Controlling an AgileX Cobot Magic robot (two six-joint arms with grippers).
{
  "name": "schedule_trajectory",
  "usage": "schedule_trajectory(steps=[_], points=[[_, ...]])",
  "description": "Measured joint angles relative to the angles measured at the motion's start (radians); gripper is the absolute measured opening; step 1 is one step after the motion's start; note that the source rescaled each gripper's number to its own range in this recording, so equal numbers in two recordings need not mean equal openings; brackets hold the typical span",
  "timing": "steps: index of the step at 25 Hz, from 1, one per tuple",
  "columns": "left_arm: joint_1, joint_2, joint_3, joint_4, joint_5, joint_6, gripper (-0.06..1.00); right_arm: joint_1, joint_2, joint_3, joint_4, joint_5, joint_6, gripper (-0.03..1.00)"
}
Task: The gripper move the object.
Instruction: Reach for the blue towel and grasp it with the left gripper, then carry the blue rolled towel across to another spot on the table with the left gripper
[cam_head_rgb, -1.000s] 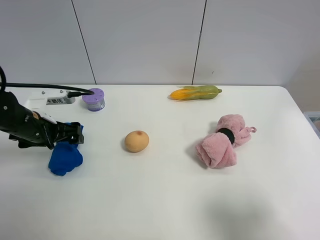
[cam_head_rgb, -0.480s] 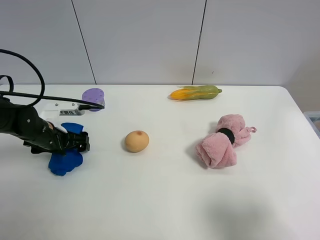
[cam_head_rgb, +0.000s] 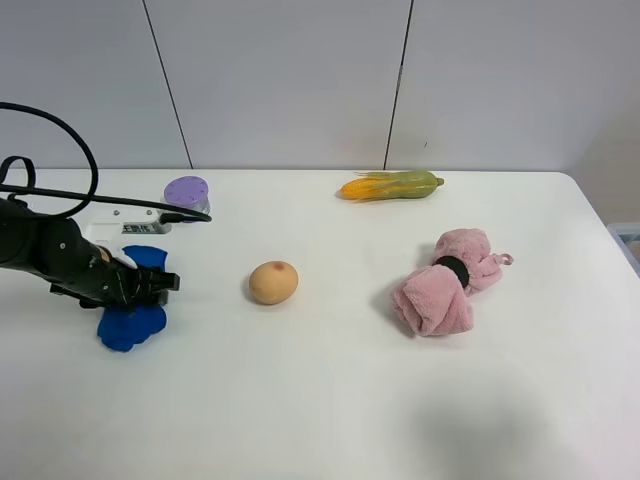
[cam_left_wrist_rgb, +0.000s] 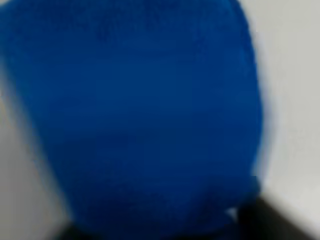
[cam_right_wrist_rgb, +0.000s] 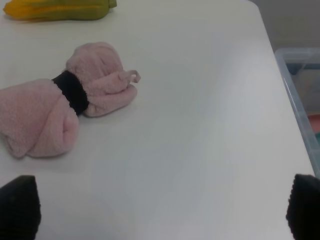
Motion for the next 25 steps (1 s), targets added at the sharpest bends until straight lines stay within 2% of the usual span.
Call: schedule_trajectory(steps=[1,8,11,14,17,20,22,25], points=[[0.0,-0.014,0.0,0.0,0.028,-0.016,0.0,0.0,0.0,0.0,0.0,0.0,0.0,1.0],[0.0,-0.201,0.001,0.0,0.178,-0.044,0.03,0.0,0.0,0.0,0.0,0.0,0.0,1.0],[0.0,-0.274,-0.002,0.011,0.24,0.0,0.03,0.0,0.0,0.0,0.0,0.0,0.0,1.0],[-0.025,-0.308,-0.049,0.042,0.347,0.125,0.03,0.0,0.0,0.0,0.0,0.0,0.0,1.0],[-0.089,-0.312,-0.14,0.101,0.462,0.329,0.03,0.0,0.0,0.0,0.0,0.0,0.0,1.0],[-0.159,-0.306,-0.247,0.125,0.512,0.556,0.03,0.0,0.0,0.0,0.0,0.0,0.0,1.0],[-0.2,-0.289,-0.317,0.127,0.514,0.643,0.03,0.0,0.0,0.0,0.0,0.0,0.0,1.0],[-0.255,-0.229,-0.431,0.119,0.522,0.675,0.03,0.0,0.0,0.0,0.0,0.0,0.0,1.0]])
